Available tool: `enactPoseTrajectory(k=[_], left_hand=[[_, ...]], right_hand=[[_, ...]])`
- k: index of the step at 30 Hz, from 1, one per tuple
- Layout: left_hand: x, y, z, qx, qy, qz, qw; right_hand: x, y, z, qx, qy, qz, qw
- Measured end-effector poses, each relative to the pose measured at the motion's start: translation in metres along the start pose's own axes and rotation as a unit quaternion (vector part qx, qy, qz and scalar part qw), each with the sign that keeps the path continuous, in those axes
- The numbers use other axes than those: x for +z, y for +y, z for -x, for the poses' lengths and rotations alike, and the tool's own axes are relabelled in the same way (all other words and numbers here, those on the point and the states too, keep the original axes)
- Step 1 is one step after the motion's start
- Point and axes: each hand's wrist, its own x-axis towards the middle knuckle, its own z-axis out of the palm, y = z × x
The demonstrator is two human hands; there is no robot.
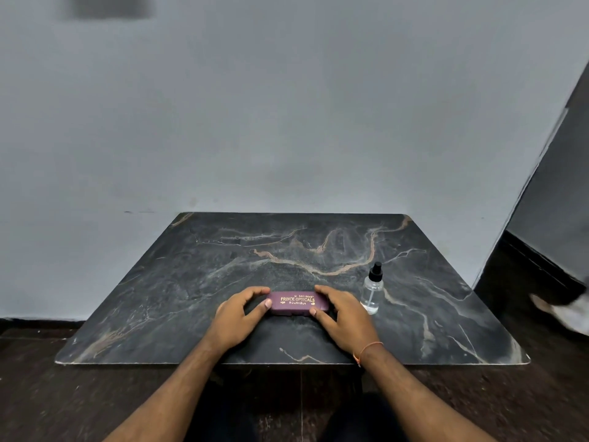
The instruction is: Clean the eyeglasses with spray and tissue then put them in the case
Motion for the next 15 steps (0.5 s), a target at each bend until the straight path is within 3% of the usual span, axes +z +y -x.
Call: enactPoseTrajectory(k=[6, 10, 15], left_hand=[[0.002, 0.006, 0.019, 0.031, -0.008, -0.028, 0.999], [0.001, 0.008, 0.031, 0.009, -0.02, -0.049, 0.999], [-0.005, 0.014, 0.035, 0.032, -0.048, -0.139, 0.989]], right_hand=[[-0.003, 0.0, 0.001, -0.003, -0.002, -0.002, 1.0], [-0.003, 0.0, 0.001, 0.007, -0.009, -0.003, 1.0], [-0.012, -0.008, 0.008, -0.048, 0.009, 0.022, 0.999]])
